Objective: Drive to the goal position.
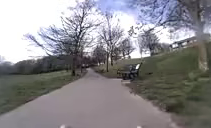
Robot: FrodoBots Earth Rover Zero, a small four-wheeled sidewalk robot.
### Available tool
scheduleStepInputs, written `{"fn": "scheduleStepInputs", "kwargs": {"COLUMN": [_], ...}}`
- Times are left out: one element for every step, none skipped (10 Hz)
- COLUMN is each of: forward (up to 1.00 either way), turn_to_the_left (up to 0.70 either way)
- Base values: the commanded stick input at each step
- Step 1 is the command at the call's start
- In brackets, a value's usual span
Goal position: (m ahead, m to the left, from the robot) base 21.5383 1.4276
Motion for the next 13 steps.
{"fn": "scheduleStepInputs", "kwargs": {"forward": [0.85,0.85,0.85,0.85,0.85,0.85,0.85,0.85,0.85,0.85,0.85,0.85,0.85], "turn_to_the_left": [0.01,0.01,0.01,0.01,0.01,0.01,0.03,0.08,0.23,0.30,0.29,0.16,0.01]}}
